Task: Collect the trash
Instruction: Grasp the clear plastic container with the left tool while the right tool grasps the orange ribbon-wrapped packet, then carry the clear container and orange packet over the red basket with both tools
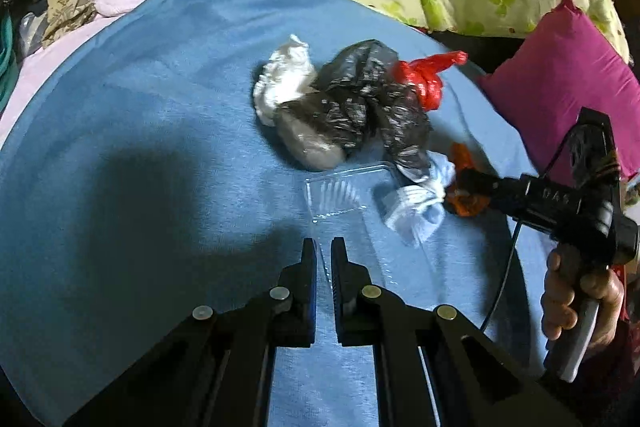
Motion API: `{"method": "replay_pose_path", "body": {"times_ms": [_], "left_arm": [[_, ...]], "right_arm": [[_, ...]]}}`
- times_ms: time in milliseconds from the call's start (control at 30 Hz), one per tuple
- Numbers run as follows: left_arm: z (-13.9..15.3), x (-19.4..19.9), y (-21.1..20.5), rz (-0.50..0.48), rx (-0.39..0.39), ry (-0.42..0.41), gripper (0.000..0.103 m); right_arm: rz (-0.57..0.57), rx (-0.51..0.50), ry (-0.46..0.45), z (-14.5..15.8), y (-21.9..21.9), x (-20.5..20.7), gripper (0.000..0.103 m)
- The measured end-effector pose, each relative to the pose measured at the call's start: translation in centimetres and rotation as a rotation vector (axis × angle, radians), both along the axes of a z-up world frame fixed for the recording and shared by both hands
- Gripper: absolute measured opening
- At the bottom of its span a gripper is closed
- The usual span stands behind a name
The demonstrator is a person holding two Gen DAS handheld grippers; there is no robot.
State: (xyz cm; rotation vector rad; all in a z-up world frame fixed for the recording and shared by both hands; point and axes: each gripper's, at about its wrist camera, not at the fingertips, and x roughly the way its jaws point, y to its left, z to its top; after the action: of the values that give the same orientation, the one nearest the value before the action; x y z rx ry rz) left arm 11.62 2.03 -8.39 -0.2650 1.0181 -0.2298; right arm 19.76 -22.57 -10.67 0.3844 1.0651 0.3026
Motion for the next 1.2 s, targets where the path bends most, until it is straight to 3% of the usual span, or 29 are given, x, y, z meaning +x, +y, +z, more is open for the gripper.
{"method": "replay_pose_path", "body": {"times_ms": [33, 67, 167, 267, 300, 333, 433, 867, 1000, 1200], "left_arm": [[-0.1, 0.0, 0.0, -0.001, 0.009, 0.001, 0.009], [-0.2, 0.1, -0.3, -0.016, 0.020, 0.006, 0.009], [-1.0, 0.4, -0.7, -0.031, 0.033, 0.026, 0.020], [-1.4, 0.6, -1.0, -0.031, 0.036, 0.019, 0.020], [-1.4, 0.6, -0.9, -0.033, 0.039, 0.016, 0.018], [-1.5, 0.6, -1.1, -0.037, 0.042, 0.010, 0.008], [-1.7, 0.6, -0.9, -0.027, 0.041, 0.008, 0.005], [1.0, -3.1, -0.8, 0.020, 0.007, -0.106, 0.003], [1.1, -4.2, -0.9, 0.035, -0.045, -0.113, 0.003], [2.3, -6.9, -2.1, 0.027, -0.063, -0.142, 0.003]], "right_arm": [[-0.001, -0.014, -0.009, 0.0, 0.2, -0.1, 0.027], [0.002, -0.019, -0.020, 0.2, 0.4, -0.2, 0.025], [-0.006, -0.039, -0.067, 1.3, 0.5, -1.0, 0.024], [-0.026, -0.042, -0.125, 2.9, -0.1, -1.8, 0.024], [-0.027, -0.029, -0.143, 3.4, -0.5, -2.0, 0.024], [-0.025, -0.026, -0.167, 4.0, -0.8, -2.3, 0.024], [-0.025, -0.018, -0.233, 6.0, -1.4, -3.2, 0.024], [-0.048, 0.010, -0.451, 12.7, -5.2, -10.6, 0.024], [-0.063, 0.009, -0.491, 13.6, -6.7, -13.0, 0.024], [-0.075, -0.015, -0.541, 14.2, -8.2, -16.0, 0.024]]}}
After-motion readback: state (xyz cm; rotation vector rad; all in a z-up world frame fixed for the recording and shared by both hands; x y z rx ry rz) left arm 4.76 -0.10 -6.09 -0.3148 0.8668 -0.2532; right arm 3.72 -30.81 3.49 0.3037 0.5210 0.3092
